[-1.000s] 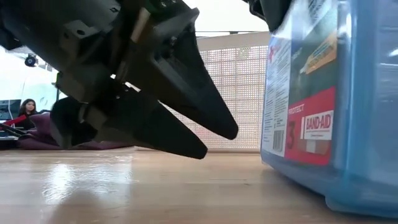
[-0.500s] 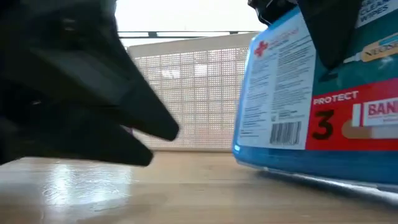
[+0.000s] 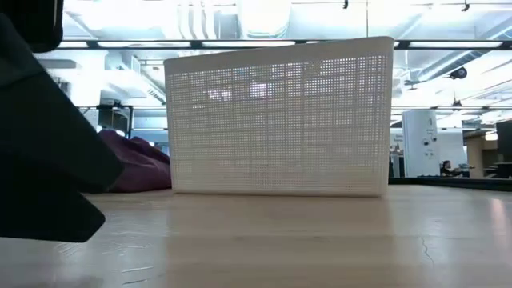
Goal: Pick & place medical supplies in basket/bin
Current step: Put the blue medicine kit into the white bin
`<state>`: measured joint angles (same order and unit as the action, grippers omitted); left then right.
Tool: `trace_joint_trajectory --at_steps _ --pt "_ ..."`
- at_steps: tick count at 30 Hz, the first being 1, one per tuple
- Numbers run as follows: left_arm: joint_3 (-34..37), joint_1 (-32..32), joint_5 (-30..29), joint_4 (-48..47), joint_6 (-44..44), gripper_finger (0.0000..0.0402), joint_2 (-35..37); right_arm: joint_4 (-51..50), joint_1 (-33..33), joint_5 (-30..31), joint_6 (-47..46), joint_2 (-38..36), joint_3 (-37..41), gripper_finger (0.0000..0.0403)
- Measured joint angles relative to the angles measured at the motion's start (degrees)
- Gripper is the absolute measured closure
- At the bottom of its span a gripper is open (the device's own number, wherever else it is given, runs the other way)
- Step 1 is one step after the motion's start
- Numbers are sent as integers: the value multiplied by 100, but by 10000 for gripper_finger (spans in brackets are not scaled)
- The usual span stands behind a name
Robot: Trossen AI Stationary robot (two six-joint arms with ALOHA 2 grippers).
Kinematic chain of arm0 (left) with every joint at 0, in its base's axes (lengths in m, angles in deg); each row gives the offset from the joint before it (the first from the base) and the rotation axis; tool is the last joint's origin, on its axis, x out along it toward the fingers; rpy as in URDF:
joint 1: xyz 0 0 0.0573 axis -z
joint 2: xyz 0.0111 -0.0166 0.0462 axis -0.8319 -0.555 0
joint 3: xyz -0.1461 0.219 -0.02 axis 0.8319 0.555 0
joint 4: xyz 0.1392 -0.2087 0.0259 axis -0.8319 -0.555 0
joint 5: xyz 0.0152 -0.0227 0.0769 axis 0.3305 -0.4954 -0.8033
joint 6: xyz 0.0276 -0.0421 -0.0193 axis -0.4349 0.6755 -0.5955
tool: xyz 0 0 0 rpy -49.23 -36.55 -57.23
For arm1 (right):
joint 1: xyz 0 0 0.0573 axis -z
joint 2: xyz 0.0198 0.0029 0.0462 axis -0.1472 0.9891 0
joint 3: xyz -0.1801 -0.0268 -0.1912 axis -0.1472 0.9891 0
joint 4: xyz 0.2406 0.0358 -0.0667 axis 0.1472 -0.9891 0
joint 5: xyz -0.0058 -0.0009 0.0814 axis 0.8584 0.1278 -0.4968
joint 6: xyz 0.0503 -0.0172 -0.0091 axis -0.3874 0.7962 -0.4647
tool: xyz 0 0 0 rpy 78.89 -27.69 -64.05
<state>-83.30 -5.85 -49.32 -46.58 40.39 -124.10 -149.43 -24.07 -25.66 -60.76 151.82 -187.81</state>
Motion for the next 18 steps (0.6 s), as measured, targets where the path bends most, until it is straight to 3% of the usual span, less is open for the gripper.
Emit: trace_joint_trajectory --at_steps 3,8,13,16,18 --pt "7 3 -12 10 213 254 0 -1196 418 715 443 -52 -792 265" --pt "-8 -30 -71 171 550 254 0 -2144 1790 646 1584 -112 -1449 263" --pt "-33 -40 -93 491 624 254 0 -2144 3179 59 2271 -125 -1556 248" --pt "-129 -36 -257 540 693 254 0 -2058 3817 -862 2208 -123 -1451 216" --pt "-206 -54 -394 529 666 254 0 -2016 3982 -1000 2295 -120 -1415 190"
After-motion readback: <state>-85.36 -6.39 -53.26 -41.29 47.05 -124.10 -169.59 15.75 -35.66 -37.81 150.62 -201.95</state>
